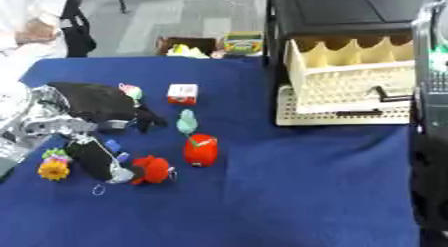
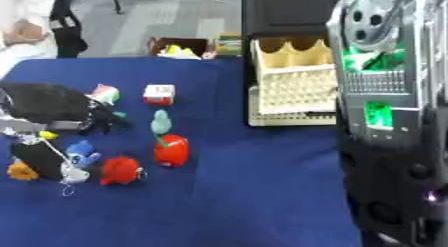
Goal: Pick up objects from table and place into drawer.
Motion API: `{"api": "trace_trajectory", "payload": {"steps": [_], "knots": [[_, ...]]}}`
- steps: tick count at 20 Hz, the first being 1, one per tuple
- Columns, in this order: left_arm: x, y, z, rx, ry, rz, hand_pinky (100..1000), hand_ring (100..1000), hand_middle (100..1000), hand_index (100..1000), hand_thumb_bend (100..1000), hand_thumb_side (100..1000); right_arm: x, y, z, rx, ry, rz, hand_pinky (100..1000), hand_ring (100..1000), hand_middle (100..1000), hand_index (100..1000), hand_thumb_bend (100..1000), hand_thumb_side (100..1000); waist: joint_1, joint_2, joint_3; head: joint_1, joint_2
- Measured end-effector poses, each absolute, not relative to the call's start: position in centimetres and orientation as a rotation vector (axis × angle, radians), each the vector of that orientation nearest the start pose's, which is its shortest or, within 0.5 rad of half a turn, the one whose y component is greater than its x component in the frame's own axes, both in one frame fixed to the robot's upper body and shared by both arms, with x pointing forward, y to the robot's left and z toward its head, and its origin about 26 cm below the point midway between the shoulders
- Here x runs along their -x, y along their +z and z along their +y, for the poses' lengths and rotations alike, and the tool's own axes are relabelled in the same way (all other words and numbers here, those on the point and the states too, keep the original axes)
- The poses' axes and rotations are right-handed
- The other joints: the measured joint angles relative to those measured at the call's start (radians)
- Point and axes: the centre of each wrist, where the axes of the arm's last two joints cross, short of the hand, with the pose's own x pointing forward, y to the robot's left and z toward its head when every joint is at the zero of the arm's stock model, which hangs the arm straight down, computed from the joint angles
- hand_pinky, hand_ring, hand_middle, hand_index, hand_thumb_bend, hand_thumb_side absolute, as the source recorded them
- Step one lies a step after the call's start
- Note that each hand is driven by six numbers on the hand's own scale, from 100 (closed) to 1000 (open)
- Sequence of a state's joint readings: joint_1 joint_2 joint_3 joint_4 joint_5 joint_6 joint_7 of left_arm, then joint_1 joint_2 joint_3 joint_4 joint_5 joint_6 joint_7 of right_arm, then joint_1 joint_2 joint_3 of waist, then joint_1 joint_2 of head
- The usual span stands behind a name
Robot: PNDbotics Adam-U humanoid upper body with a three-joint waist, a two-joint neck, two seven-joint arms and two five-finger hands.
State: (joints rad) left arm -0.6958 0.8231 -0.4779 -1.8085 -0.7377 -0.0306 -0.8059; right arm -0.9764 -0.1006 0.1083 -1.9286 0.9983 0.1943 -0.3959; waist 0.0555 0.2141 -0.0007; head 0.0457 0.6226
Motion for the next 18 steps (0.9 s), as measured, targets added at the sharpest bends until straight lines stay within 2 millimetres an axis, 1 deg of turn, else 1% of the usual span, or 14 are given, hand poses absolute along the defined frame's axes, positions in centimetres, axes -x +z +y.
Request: {"api": "trace_trajectory", "payload": {"steps": [2,5,8,10,14,17,18], "knots": [[-34.4,24.8,23.2,-0.87,-2.099,-1.16,528,717,669,978,284,712,-30.1,36.7,-12.4,-1.297,0.042,2.969,638,648,659,821,100,1000,-0.002,0.003,-0.002,0.003,-0.001],[-35.1,24.2,23.5,-0.866,-2.068,-1.144,528,717,668,964,287,743,-30.0,36.9,-12.4,-1.29,0.047,2.967,637,648,659,821,100,1000,-0.003,0.006,-0.006,0.006,-0.001],[-35.7,23.6,23.8,-0.855,-2.054,-1.124,531,720,674,953,307,785,-29.9,37.0,-12.3,-1.285,0.052,2.964,636,648,660,822,100,1000,-0.005,0.009,-0.01,0.007,-0.003],[-35.9,23.3,23.9,-0.846,-2.052,-1.112,538,724,678,940,324,797,-29.8,37.1,-12.3,-1.284,0.056,2.963,636,648,660,821,100,1000,-0.006,0.011,-0.012,0.009,-0.005],[-36.3,22.8,24.1,-0.839,-2.06,-1.09,554,733,690,942,341,795,-29.8,37.1,-12.4,-1.283,0.063,2.964,636,647,659,821,100,1000,-0.006,0.015,-0.013,0.011,-0.008],[-36.3,22.5,24.2,-0.833,-2.078,-1.075,561,742,703,955,340,753,-29.7,37.2,-12.4,-1.282,0.076,2.965,636,646,658,821,100,995,-0.006,0.015,-0.014,0.013,-0.008],[-36.3,22.4,24.2,-0.831,-2.085,-1.073,568,752,718,961,352,728,-29.7,37.2,-12.4,-1.286,0.085,2.965,644,652,664,824,100,1000,-0.006,0.015,-0.014,0.014,-0.008]]}}
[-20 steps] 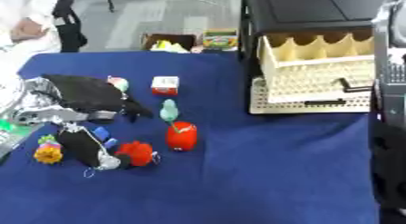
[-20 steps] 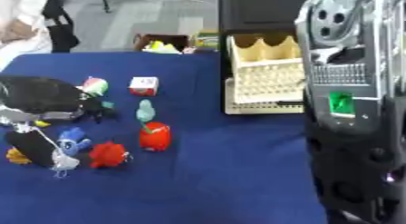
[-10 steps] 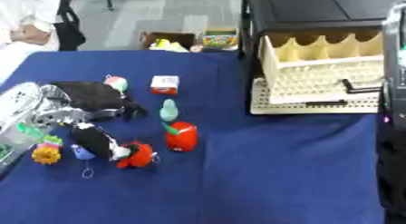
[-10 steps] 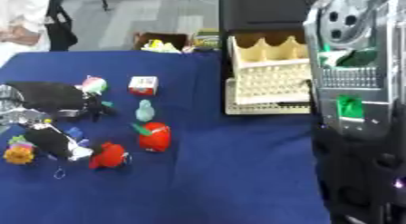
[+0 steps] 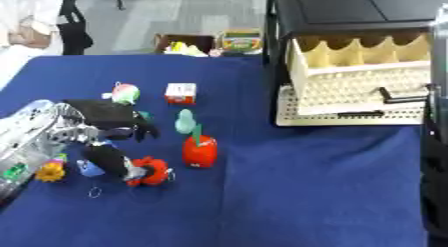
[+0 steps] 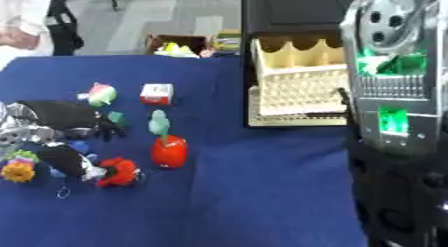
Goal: Pick up objects from table and place into drawer.
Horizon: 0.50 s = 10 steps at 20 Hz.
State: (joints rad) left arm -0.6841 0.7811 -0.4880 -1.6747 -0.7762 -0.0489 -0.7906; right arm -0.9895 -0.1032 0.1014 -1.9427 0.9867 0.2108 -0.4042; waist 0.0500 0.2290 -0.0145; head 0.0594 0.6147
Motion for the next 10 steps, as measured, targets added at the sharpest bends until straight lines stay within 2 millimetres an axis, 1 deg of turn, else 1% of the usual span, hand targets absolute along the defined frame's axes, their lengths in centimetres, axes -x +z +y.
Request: {"api": "trace_trajectory", "payload": {"steps": [4,10], "knots": [[-35.94,22.41,24.05,-0.819,-2.125,-1.067,573,760,730,967,369,676,-29.95,37.47,-12.73,-1.348,0.127,2.969,656,656,665,823,100,990,0.0,0.0,-0.001,0.002,0.001],[-35.87,22.21,24.34,-0.835,-2.158,-1.024,570,762,733,965,387,637,-30.65,38.22,-13.08,-1.462,0.186,2.936,651,650,658,817,100,974,-0.004,0.0,-0.011,0.018,0.005]]}}
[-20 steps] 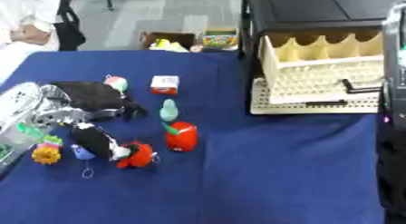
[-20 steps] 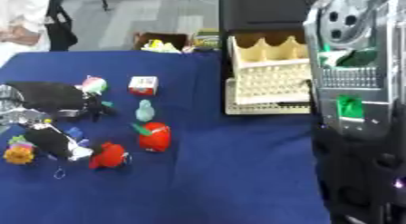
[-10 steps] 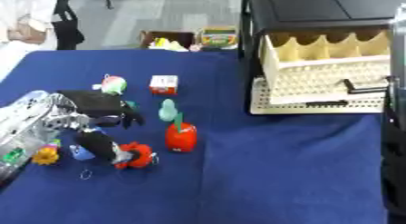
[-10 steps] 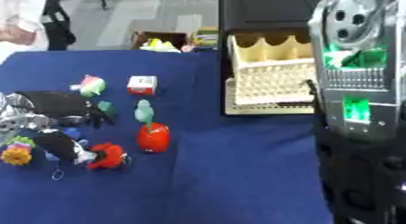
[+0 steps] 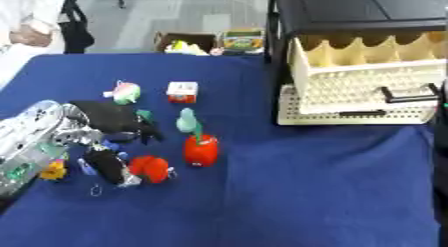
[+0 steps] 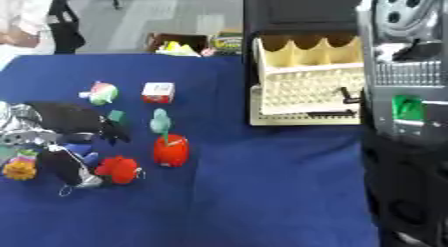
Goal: Pick up objects from table and place into drawer.
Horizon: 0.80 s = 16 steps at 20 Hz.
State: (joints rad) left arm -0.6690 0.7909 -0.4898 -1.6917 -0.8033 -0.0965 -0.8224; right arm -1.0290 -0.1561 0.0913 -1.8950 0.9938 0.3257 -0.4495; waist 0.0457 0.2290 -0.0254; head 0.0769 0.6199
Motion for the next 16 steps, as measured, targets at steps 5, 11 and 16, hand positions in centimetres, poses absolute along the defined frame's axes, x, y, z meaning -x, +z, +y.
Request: {"api": "trace_trajectory", "payload": {"steps": [5,11,16], "knots": [[-36.2,21.9,24.7,-0.876,-2.154,-1.001,542,742,679,924,390,599,-30.9,38.2,-13.1,-1.485,0.203,2.93,652,649,657,815,100,974,-0.001,0.0,-0.005,0.003,-0.002],[-36.8,21.1,25.0,-0.948,-2.119,-1.004,468,686,592,862,370,599,-31.0,38.2,-13.3,-1.49,0.214,2.921,651,647,655,812,100,971,-0.005,0.006,-0.011,0.009,-0.006],[-37.1,20.3,25.0,-0.962,-2.111,-1.015,453,667,577,848,364,614,-31.0,38.3,-13.6,-1.5,0.224,2.915,650,647,654,811,100,968,-0.005,0.006,-0.016,0.01,-0.006]]}}
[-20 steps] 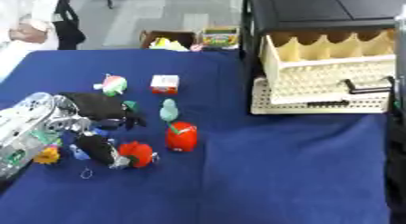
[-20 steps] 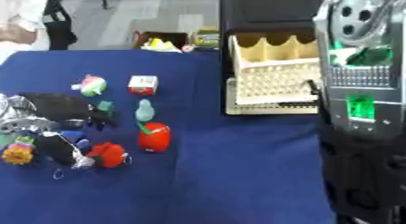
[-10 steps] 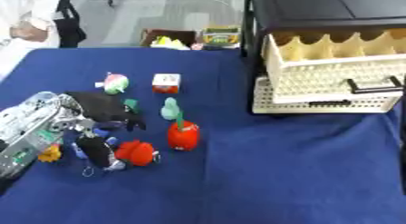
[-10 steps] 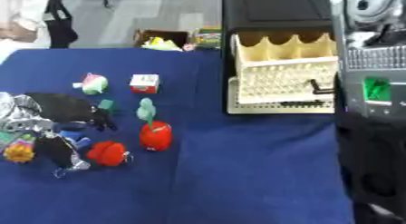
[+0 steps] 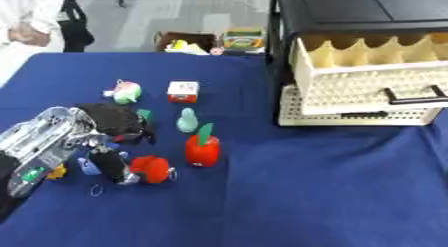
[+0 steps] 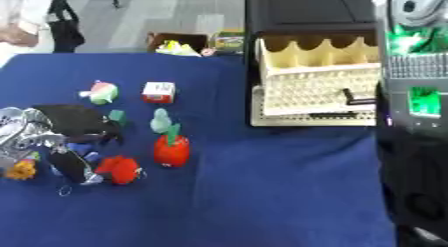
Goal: Pick up objects from table and place into drawer.
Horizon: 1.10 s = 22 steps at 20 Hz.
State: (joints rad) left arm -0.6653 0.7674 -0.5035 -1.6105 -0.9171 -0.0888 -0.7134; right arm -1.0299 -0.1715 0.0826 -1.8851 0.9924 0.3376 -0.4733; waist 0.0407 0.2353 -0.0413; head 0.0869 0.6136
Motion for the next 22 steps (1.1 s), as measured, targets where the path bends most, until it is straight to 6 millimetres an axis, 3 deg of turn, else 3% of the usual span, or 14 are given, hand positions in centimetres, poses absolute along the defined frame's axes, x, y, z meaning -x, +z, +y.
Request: {"api": "trace_trajectory", "payload": {"steps": [8,15,22], "knots": [[-37.1,19.4,24.8,-0.943,-2.131,-1.024,436,649,562,829,372,607,-30.8,38.4,-13.8,-1.504,0.252,2.913,650,641,649,805,100,962,0.0,0.004,-0.001,0.0,0.0],[-37.2,18.8,24.8,-0.972,-2.123,-1.035,354,576,487,751,375,474,-30.6,38.5,-13.8,-1.492,0.26,2.919,651,637,646,801,100,961,-0.001,0.005,-0.001,0.002,-0.001],[-37.7,18.0,25.0,-1.0,-2.096,-1.036,286,526,450,728,335,431,-30.4,38.6,-13.9,-1.48,0.265,2.924,653,636,646,800,100,961,-0.004,0.006,-0.003,0.006,-0.009]]}}
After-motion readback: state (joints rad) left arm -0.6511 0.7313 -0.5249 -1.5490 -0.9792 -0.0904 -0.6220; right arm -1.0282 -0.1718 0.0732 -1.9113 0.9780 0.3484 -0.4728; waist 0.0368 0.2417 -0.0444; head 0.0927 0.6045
